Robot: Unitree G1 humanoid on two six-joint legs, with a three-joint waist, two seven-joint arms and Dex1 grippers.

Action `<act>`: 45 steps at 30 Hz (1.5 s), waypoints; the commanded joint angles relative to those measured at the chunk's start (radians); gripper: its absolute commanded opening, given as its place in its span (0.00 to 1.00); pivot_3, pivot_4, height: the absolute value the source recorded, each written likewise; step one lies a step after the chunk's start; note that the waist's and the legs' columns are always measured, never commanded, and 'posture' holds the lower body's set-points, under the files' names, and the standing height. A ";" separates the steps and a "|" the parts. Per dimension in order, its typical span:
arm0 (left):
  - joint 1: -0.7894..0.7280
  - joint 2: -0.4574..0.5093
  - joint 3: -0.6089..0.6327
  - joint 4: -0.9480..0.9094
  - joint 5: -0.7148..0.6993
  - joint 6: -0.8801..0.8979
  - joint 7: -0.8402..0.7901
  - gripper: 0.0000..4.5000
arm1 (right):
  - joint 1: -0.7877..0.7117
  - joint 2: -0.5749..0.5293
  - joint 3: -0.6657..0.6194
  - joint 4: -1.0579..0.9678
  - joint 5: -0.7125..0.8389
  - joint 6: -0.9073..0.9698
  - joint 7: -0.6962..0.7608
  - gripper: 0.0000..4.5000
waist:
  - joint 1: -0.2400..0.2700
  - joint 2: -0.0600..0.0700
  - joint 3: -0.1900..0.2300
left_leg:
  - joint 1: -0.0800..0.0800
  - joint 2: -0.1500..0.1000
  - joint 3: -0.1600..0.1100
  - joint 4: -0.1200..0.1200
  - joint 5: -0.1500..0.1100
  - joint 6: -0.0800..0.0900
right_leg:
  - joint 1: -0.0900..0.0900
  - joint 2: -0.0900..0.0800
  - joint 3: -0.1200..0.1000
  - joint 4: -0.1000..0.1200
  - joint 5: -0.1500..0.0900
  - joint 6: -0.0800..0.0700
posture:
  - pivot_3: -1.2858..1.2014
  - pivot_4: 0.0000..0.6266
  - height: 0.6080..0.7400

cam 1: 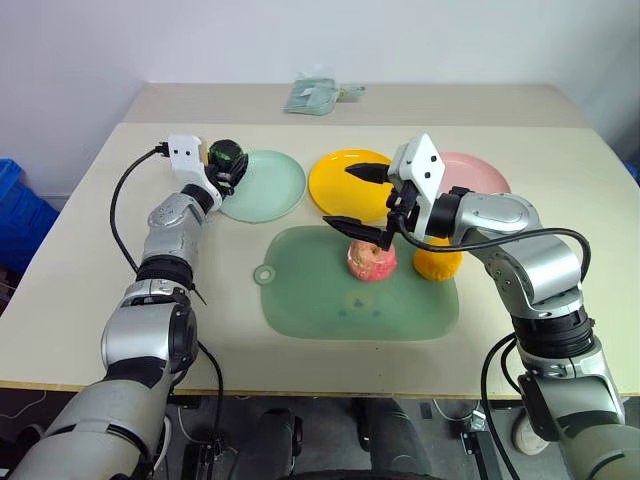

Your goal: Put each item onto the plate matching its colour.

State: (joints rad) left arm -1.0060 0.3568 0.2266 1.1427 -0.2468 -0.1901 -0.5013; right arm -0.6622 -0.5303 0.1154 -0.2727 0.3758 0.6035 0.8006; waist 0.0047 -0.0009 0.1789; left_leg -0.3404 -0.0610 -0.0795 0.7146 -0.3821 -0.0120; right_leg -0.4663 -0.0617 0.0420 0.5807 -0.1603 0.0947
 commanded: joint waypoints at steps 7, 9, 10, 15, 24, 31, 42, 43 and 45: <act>-0.024 0.053 -0.019 -0.077 0.025 -0.099 -0.176 0.99 | 0.019 -0.026 -0.023 -0.093 0.025 0.046 -0.011 1.00 | -0.002 0.000 0.000 | 0.000 0.000 0.000 0.000 0.000 0.000 | 0.000 0.000 0.000 0.000 0.000 0.000 | 0.52 0.24 1.00; -0.005 0.066 -0.015 -0.133 -0.003 -0.079 -0.255 0.99 | 0.026 -0.035 -0.024 -0.110 0.028 0.065 -0.010 1.00 | -0.009 0.000 0.000 | 0.000 0.000 0.000 0.000 0.000 0.000 | 0.000 0.000 0.000 0.000 0.000 0.000 | 0.52 0.24 1.00; 0.032 0.075 -0.026 -0.233 -0.050 -0.031 -0.371 0.99 | 0.031 -0.059 -0.020 -0.113 0.034 0.083 0.011 1.00 | -0.015 0.000 0.000 | 0.000 0.000 0.000 0.000 0.000 0.000 | 0.000 0.000 0.000 0.000 0.000 0.000 | 0.52 0.24 1.00; 0.223 0.157 -0.085 -0.693 -0.255 0.320 -0.717 0.99 | 0.036 -0.152 0.011 -0.080 0.009 0.109 0.070 1.00 | -0.023 0.000 0.000 | -0.001 0.002 0.000 0.000 0.000 0.001 | 0.000 0.000 0.000 0.000 0.000 0.000 | 0.52 0.24 1.00; 0.490 0.355 -0.192 -1.173 -0.346 0.608 -0.882 0.99 | 0.006 -0.138 0.120 -0.005 -0.054 0.167 0.056 1.00 | -0.019 0.000 0.000 | 0.001 0.004 0.000 0.000 -0.001 0.003 | -0.001 0.001 0.001 0.001 0.000 0.000 | 0.52 0.24 1.00; 0.526 0.340 -0.175 -1.239 -0.363 0.632 -0.829 0.99 | 0.009 -0.134 0.151 0.052 -0.088 0.204 0.048 1.00 | -0.018 0.000 0.000 | 0.000 0.003 0.000 0.000 0.000 0.000 | -0.001 0.001 0.001 0.000 0.000 0.000 | 0.52 0.24 1.00; 0.536 0.325 -0.182 -1.242 -0.366 0.616 -0.808 0.99 | 0.034 -0.184 0.158 0.048 -0.099 0.231 0.114 1.00 | -0.018 0.000 0.000 | 0.001 0.003 0.000 0.000 0.000 0.000 | 0.000 0.001 0.001 -0.001 0.000 0.000 | 0.52 0.24 1.00; 0.534 0.323 -0.184 -1.239 -0.365 0.613 -0.808 0.99 | 0.036 -0.191 0.165 0.050 -0.105 0.230 0.118 1.00 | -0.018 0.000 0.000 | 0.001 0.003 0.000 0.000 0.000 0.000 | 0.000 0.001 0.001 -0.001 0.000 0.000 | 0.52 0.24 1.00; 0.533 0.319 -0.191 -1.235 -0.357 0.605 -0.808 0.99 | 0.043 -0.206 0.183 0.054 -0.123 0.219 0.127 1.00 | -0.017 0.000 0.000 | 0.001 0.003 0.000 0.000 0.000 0.000 | 0.000 0.001 0.001 -0.001 0.000 0.000 | 0.52 0.24 1.00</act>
State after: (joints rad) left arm -0.4658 0.6757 0.0236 -0.0809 -0.6005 0.4414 -1.3062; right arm -0.6279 -0.7210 0.2841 -0.1966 0.2723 0.8274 0.9163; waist -0.0127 -0.0006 0.1791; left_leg -0.3399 -0.0576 -0.0790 0.7148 -0.3820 -0.0122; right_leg -0.4665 -0.0609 0.0427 0.5798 -0.1605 0.0946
